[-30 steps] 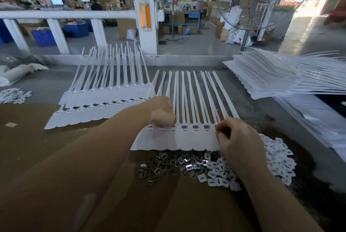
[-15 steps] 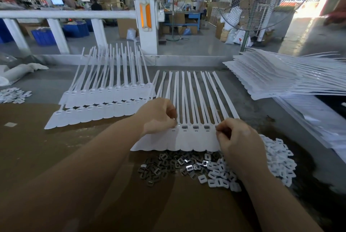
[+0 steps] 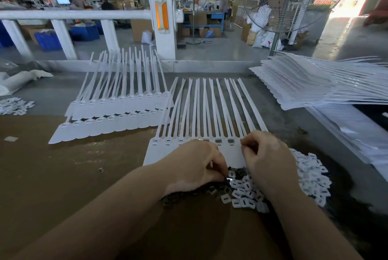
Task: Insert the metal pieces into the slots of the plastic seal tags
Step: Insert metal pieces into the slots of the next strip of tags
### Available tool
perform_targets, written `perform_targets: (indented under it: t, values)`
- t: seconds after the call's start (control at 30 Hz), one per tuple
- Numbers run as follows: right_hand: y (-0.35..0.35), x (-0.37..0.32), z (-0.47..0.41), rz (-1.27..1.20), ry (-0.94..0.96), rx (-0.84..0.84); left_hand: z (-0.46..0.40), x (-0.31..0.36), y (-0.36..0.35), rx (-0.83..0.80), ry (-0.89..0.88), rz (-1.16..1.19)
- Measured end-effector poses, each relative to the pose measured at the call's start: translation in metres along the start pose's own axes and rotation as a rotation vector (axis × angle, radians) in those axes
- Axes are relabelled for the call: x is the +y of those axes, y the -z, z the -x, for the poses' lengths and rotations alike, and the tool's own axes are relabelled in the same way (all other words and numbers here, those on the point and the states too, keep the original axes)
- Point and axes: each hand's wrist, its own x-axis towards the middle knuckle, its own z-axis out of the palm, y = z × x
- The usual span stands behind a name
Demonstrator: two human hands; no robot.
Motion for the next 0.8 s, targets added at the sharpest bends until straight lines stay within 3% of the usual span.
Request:
perform_targets:
  t: [0.8]
  values:
    - [0.001,-0.002,0.001,-0.005,0.008,0.002,-0.001,0.016,-0.014,0.032,0.009,-0.046]
